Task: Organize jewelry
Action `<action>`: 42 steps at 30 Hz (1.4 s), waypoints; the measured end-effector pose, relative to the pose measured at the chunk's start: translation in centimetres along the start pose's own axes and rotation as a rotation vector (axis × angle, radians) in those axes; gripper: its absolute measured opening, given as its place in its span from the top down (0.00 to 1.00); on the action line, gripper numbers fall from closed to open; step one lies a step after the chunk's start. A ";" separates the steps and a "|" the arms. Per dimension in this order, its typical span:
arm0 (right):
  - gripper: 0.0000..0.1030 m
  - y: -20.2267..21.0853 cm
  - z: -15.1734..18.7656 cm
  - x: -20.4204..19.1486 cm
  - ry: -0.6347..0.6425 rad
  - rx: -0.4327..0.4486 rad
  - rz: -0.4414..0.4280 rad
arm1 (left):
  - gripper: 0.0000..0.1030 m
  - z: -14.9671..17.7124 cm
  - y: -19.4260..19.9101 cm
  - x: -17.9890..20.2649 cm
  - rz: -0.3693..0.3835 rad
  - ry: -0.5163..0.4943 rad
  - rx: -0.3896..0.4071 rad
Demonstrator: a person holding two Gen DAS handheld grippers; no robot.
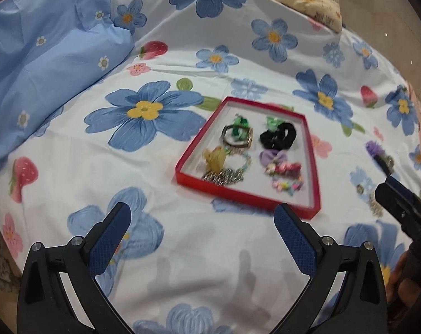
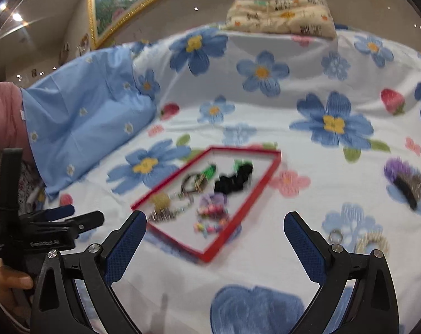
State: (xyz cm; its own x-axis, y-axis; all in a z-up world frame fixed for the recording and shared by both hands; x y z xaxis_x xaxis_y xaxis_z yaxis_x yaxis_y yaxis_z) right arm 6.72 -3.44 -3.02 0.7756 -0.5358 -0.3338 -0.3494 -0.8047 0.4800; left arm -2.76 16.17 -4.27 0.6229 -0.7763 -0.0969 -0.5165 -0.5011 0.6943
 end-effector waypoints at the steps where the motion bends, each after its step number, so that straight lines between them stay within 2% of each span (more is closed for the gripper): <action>1: 0.03 0.0 0.3 0.1 -0.010 -0.005 -0.006 | 0.00 0.3 0.1 0.1 -0.018 -0.015 0.007; 6: 0.03 -0.5 1.7 0.2 -0.012 -0.024 0.020 | 0.00 1.0 1.1 0.5 -0.056 -0.057 0.064; 16: 0.03 -0.3 3.5 -0.3 0.021 -0.013 0.056 | 0.00 2.2 2.1 0.7 -0.065 -0.074 0.107; 32: 0.03 -0.3 4.2 -0.8 0.033 0.004 0.040 | 0.00 2.7 3.4 0.5 -0.068 -0.061 0.147; 42: 0.03 -0.2 4.3 -0.7 0.020 0.000 0.035 | 0.00 2.8 3.7 0.5 -0.066 -0.063 0.143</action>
State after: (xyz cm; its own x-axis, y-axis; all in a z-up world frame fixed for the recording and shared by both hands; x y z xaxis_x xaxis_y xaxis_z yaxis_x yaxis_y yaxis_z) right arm 3.99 -3.99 -6.41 0.7732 -0.5586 -0.3001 -0.3767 -0.7853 0.4913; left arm -5.97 12.83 -3.74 0.6223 -0.7602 -0.1866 -0.5570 -0.5975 0.5768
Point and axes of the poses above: each gripper's, at about its wrist camera, not at the fingertips, and y roughly against the way its jaws point, x to its right, z to its underside, the point moved 3 cm from there along -y, roughly the way its jaws point, and after that the axes turned 15 degrees about -z, right-handed, at the moved point
